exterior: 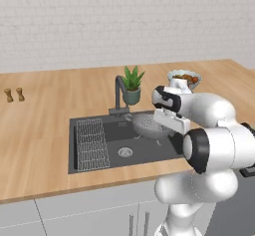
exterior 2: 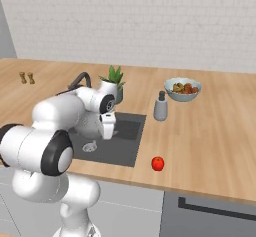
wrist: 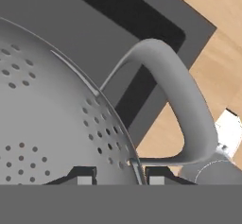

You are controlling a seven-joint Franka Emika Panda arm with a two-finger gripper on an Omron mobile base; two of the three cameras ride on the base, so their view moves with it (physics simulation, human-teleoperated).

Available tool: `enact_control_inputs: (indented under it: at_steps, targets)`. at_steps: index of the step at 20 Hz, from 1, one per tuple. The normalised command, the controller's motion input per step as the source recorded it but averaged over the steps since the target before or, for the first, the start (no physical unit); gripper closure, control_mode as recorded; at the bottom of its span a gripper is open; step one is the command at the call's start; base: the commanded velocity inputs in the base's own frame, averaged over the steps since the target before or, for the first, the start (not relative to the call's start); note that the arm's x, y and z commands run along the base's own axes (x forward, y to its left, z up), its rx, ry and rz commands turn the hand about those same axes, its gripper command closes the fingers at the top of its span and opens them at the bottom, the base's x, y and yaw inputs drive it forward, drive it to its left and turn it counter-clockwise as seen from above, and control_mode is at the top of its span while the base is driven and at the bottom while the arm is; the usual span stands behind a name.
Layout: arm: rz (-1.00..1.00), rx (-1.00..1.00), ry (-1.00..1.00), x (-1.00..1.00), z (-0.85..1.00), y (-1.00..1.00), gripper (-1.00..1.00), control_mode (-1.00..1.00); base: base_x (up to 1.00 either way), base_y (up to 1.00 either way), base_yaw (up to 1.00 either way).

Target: Put the colander in the sink, put the apple in the colander, and turn on the sink faucet and pour water over the colander.

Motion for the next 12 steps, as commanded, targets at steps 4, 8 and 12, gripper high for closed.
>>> enact_control_inputs:
  at_steps: [4,8,12]
  targets:
    - [0.0,0.0,-0.03,0.16,-0.61,0.41,1.0,-1.0,0.0,0.0,0.0]
    - [0.01,0.01,0.0,0.39,-0.19,0.41,1.0,-1.0,0.0,0.0,0.0]
    - [0.0,0.0,0.0,0.49,-0.27,0.5,1.0,-1.0,0.0,0.0,0.0]
